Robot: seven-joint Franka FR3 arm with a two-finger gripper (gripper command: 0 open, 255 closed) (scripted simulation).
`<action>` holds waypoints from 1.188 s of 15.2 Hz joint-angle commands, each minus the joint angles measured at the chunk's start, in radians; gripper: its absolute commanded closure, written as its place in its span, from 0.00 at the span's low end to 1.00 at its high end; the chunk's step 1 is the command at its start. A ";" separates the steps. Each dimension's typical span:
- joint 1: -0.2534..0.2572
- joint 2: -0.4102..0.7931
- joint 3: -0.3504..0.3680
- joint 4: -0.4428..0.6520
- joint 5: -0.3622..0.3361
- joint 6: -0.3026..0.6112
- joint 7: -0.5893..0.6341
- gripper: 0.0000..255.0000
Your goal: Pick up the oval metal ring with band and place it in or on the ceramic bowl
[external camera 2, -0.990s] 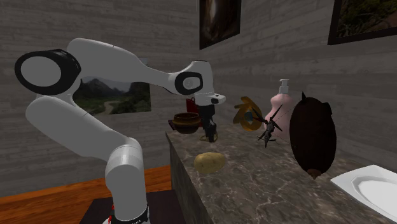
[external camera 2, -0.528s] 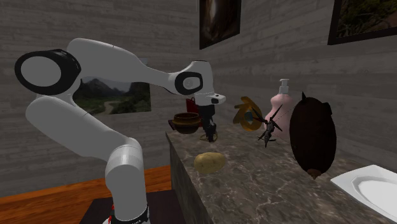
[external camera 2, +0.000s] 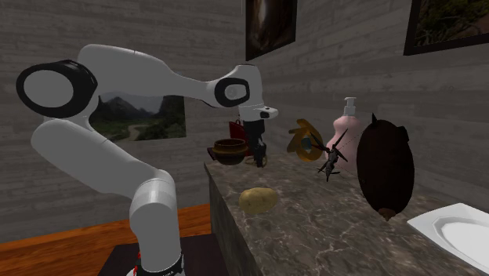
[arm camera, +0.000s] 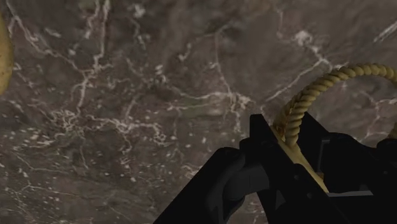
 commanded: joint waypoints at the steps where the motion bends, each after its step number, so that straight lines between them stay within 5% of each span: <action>1: -0.002 0.005 -0.002 0.031 -0.003 -0.026 0.000 1.00; 18: -0.013 0.048 -0.019 0.288 -0.021 -0.240 0.001 1.00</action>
